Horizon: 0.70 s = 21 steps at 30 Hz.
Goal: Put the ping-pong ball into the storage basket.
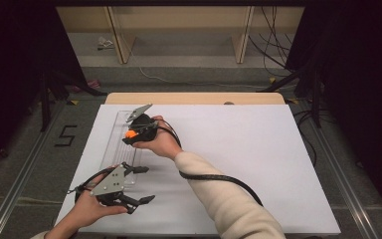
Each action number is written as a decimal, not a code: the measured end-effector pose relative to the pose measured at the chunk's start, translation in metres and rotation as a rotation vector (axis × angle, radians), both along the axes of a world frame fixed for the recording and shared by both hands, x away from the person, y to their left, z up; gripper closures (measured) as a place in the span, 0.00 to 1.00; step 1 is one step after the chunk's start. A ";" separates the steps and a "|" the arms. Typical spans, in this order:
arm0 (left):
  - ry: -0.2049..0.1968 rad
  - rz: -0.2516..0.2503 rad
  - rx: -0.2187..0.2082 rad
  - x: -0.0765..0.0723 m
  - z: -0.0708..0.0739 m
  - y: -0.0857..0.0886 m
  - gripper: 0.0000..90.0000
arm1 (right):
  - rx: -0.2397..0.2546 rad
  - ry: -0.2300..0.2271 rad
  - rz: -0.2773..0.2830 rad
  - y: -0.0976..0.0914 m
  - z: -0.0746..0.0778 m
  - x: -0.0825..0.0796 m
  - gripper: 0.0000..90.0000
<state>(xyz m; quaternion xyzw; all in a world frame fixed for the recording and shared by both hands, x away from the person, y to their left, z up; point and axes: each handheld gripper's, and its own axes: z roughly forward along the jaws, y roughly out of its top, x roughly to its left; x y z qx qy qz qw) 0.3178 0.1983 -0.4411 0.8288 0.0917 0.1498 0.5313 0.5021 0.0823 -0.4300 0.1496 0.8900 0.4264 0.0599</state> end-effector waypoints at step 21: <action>-0.002 0.000 0.002 0.000 0.000 0.000 0.20 | 0.007 -0.012 0.006 0.004 0.001 -0.001 0.42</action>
